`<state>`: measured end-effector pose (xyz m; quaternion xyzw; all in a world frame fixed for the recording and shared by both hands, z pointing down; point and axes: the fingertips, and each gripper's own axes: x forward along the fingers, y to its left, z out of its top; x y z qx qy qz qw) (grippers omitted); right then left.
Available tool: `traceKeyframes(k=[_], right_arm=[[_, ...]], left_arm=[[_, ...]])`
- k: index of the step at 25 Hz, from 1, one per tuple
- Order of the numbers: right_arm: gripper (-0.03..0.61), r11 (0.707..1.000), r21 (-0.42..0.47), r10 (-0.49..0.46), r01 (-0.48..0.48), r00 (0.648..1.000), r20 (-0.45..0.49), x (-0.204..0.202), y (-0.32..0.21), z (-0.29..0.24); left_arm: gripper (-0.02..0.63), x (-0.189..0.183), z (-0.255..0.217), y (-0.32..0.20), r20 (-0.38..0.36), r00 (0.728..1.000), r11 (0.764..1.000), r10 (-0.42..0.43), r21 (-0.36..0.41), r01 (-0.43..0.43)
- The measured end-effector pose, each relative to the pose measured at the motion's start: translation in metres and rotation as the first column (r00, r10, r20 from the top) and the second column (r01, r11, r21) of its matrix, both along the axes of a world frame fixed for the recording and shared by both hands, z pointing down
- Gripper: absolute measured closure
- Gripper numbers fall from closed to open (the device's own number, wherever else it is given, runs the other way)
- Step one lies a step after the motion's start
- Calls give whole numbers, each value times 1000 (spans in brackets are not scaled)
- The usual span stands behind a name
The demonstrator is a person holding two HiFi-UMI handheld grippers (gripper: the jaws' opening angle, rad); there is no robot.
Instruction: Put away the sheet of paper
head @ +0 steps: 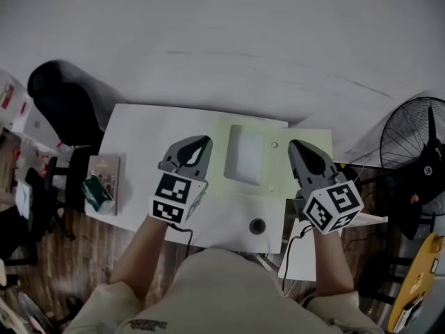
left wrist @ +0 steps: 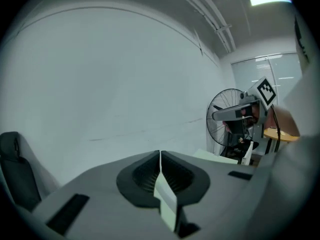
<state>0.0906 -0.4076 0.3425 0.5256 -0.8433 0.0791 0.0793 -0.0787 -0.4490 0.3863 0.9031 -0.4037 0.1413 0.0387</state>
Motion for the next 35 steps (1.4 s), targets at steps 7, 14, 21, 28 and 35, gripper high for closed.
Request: traceKeyframes(k=[7,14,21,28,35], right_arm=[[556,994,111,-2,-3,999,45,-9,40,-40],[557,978,209,-15,12,1000,12,-27,73,-73],[557,986,131,-110,101,992,61,-60,86,-49],[557,993,81,-94,90,994,58,-59,88,-28],[557,990,104,-100,92,992,75,-59,80,-35]], left_arm=[[589,-28,-44,29,-34,998,993,-58,100,61],[589,-44,-59,52,-45,996,983,-79,164,86],[589,-60,-45,75,-22,995,982,-97,161,99],[589,-69,-36,91,-6,994,984,-113,138,112],[589,-73,-34,93,12,992,983,-125,138,122]])
